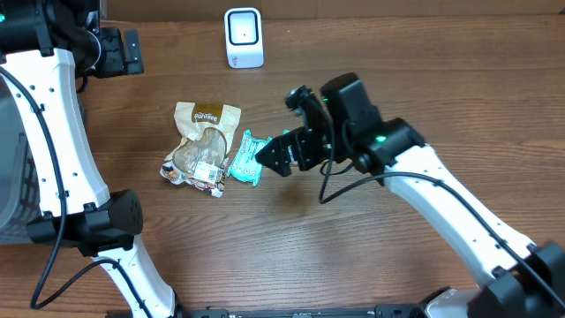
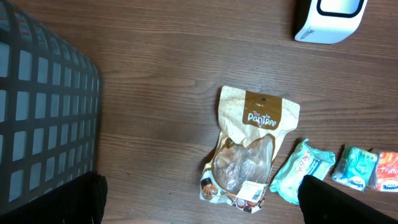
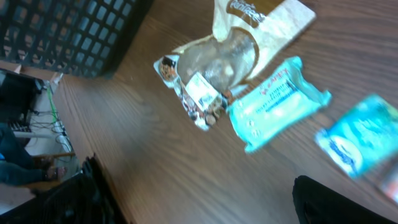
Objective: Scan the item barcode
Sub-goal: 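Reach the right gripper to the light-blue wipes pack and grasp it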
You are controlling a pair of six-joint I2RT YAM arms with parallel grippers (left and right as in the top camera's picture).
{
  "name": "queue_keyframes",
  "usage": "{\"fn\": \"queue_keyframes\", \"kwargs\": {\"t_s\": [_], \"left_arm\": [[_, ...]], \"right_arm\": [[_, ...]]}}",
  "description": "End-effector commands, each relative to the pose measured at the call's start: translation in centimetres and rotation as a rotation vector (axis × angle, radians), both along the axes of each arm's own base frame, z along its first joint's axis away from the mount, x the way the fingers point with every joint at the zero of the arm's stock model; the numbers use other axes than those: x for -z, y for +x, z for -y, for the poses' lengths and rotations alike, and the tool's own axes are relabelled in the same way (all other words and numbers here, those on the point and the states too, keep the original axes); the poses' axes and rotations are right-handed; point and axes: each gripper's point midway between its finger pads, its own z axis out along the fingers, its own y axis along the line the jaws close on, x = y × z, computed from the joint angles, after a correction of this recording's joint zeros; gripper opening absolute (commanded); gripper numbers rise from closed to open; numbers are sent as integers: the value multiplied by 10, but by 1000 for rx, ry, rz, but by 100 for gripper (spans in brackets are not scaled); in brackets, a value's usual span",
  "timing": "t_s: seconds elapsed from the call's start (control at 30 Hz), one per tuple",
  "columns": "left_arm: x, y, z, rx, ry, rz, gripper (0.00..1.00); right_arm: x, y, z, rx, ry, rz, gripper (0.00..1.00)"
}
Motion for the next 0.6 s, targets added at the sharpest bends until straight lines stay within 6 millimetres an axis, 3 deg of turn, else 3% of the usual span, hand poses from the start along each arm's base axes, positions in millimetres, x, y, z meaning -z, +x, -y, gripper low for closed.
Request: {"fn": "queue_keyframes", "kwargs": {"t_s": [0.0,0.07,0.23,0.33,0.47,0.57], "left_arm": [[2,0,2,19,-5,-5,100],[2,0,2,19,-5,-5,100],[2,0,2,19,-5,-5,100],[2,0,2,19,-5,-5,99],[2,0,2,19,-5,-5,100],[2,0,2,19,-5,-5,100]], "right_arm": [[-3,8,-22,9,50,-13,100],[5,13,-27,11,45,-9,100],[44,33,-25,174,-16,-122,73],[68,42,-19,299,-58,-204,64],[89,50,-13,420,-101,-259,54],[98,52,-14,481,-122,-270,53]]}}
